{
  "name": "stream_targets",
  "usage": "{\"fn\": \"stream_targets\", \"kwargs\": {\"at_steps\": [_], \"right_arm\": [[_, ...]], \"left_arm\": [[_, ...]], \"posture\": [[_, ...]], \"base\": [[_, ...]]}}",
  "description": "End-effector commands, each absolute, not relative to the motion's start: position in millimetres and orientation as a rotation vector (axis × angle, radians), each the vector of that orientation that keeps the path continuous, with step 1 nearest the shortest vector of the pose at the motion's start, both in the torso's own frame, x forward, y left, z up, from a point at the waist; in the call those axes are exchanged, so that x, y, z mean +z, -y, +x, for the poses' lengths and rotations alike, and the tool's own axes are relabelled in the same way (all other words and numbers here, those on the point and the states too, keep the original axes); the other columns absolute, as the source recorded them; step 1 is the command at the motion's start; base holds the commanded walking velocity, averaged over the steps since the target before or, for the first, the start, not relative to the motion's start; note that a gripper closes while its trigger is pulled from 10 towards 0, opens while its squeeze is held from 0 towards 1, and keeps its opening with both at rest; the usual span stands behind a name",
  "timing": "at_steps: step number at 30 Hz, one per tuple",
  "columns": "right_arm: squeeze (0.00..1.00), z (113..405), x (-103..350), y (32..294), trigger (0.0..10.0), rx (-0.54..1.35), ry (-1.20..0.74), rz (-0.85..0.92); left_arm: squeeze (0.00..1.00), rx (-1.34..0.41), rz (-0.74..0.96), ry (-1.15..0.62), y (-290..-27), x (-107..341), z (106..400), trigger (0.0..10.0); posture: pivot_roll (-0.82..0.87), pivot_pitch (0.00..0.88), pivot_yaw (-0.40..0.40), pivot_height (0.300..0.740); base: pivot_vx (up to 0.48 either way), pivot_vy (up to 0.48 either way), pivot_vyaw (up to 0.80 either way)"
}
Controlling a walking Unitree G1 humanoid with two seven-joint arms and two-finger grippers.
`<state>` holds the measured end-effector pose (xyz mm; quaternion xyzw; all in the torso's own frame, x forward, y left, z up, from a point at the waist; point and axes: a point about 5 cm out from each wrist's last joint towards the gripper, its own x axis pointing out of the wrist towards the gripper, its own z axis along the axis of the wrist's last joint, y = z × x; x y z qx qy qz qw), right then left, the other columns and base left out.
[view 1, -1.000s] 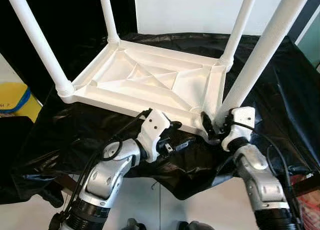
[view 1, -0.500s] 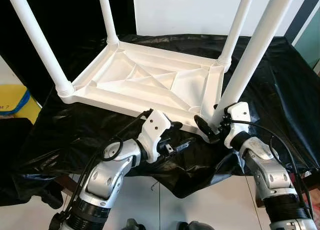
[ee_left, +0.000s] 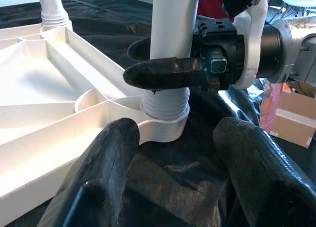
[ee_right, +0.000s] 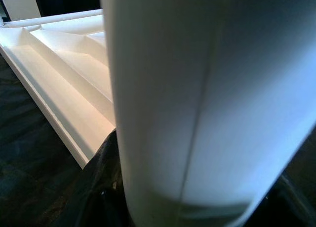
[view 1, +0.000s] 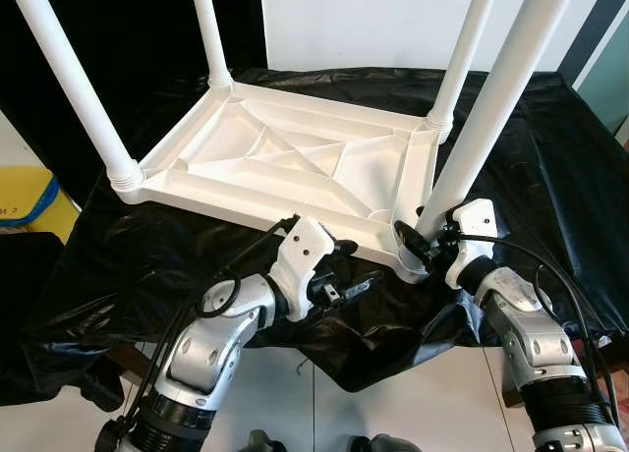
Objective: Building children table
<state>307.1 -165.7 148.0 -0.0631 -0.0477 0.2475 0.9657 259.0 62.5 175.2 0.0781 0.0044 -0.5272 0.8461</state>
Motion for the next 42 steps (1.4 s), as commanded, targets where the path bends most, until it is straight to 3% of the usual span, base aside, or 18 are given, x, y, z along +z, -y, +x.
{"fn": "stream_targets", "kwargs": {"at_steps": [1,16,20,27,42], "right_arm": [[0.00,303,133,163,10.0,0.501,0.034,-0.104],[0.00,302,130,162,10.0,0.304,0.043,-0.062],[0.00,298,125,157,10.0,0.079,0.031,0.001],[0.00,294,120,146,10.0,-0.090,0.003,0.073],[0.00,290,126,135,10.0,-0.085,0.026,0.081]], "left_arm": [[0.00,-1.099,0.162,-0.004,-62,176,257,10.0],[0.00,-1.093,0.167,-0.003,-63,177,258,10.0],[0.00,-1.099,0.168,-0.002,-62,177,258,10.0],[0.00,-1.107,0.169,-0.001,-62,178,259,10.0],[0.00,-1.115,0.162,-0.006,-60,177,257,10.0]], "posture": [[-0.09,0.099,-0.021,0.740],[-0.08,0.095,-0.027,0.740],[-0.09,0.091,-0.024,0.740],[-0.09,0.091,-0.026,0.740],[-0.09,0.100,-0.024,0.740]], "base": [[0.000,0.000,0.00],[0.000,0.000,0.00],[0.000,0.000,0.00],[0.000,0.000,0.00],[0.000,0.000,0.00]]}}
